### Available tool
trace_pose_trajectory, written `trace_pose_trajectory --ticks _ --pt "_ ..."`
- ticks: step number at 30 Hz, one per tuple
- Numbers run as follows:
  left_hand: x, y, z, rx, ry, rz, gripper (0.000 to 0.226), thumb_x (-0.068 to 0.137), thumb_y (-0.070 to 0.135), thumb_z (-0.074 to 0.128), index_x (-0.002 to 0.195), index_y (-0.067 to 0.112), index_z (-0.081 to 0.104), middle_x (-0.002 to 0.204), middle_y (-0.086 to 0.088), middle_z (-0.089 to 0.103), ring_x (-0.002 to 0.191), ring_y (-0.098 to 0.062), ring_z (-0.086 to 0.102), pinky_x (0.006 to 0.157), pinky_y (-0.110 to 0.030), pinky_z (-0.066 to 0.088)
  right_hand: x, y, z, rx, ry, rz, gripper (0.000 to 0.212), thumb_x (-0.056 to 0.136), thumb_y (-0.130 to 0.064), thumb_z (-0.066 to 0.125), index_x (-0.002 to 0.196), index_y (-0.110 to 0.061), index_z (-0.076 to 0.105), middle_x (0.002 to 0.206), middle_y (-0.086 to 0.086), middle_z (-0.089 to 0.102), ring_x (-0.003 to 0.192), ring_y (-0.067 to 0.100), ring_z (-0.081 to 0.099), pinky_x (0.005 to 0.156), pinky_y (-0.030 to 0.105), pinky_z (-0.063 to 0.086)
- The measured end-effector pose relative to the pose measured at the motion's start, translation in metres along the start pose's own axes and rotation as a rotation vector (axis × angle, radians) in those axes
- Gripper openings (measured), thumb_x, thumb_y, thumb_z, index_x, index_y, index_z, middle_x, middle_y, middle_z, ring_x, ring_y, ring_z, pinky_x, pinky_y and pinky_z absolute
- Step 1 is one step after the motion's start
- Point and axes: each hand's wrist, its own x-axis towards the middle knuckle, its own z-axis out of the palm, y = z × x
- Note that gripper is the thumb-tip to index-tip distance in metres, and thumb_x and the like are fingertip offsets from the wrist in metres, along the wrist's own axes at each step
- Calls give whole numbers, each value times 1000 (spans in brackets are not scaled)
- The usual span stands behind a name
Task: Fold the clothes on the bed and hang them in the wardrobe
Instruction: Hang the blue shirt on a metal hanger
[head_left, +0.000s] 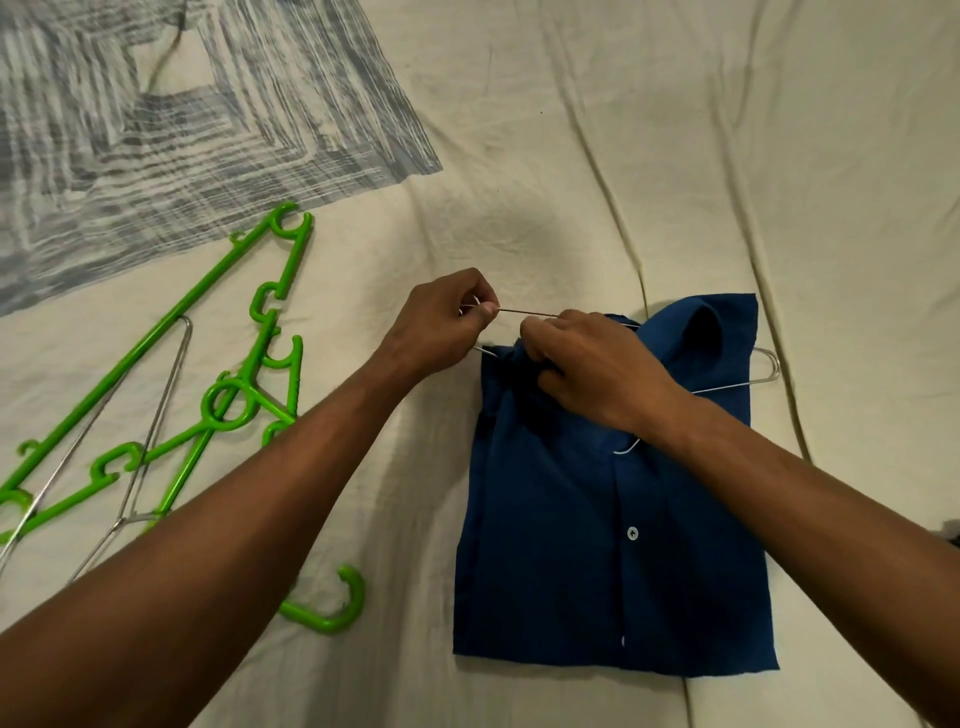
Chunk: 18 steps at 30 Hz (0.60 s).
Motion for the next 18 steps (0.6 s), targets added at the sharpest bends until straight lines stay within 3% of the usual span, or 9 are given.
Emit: trace_pose_trajectory --ticks 2,4,6,8,11,15,18 --pt "-3 2 0 -17 1 -9 10 97 22 59 97 16 67 92 9 66 86 -3 58 71 -17 42 6 -2 -4 66 -70 74 22 88 -7 52 102 -19 39 84 -1 59 75 26 54 62 41 42" --pt "-6 3 0 -26 -1 -10 9 97 22 60 96 17 67 91 8 66 86 -5 58 72 -18 42 9 -2 -8 119 -112 117 36 90 -10 53 123 -19 41 98 0 65 81 25 58 71 43 49" --pt "-11 3 1 -34 0 -10 9 97 22 60 96 17 67 88 11 64 84 -3 57 70 -16 40 6 0 -9 125 -132 108 40 91 -11 55 130 -18 48 107 -1 65 90 22 58 78 40 48" --pt "-16 2 2 -51 11 -19 8 96 22 60 94 18 67 86 13 64 83 -1 57 71 -16 41 -3 1 -9 88 -87 57 28 89 -10 56 117 -14 61 105 1 62 94 22 58 77 38 48" --pt "-25 0 4 -63 17 -24 8 96 21 60 93 18 67 85 14 64 82 1 58 71 -12 41 -25 -2 -4 43 46 -22 15 81 -12 57 95 -11 61 89 2 57 80 23 54 60 42 48" --pt "-35 -3 8 -83 9 -27 7 97 22 60 94 18 66 83 16 63 78 4 58 71 -10 42 -48 -9 6 -98 44 -86 21 72 -9 65 89 -13 55 88 2 54 75 22 48 57 34 43" --pt "-42 -4 11 -115 -6 -32 7 98 20 59 95 17 65 81 14 63 73 -1 58 69 -20 46 -56 -12 9 -150 57 -124 21 71 -13 62 90 -13 53 90 3 57 73 23 50 60 35 45"
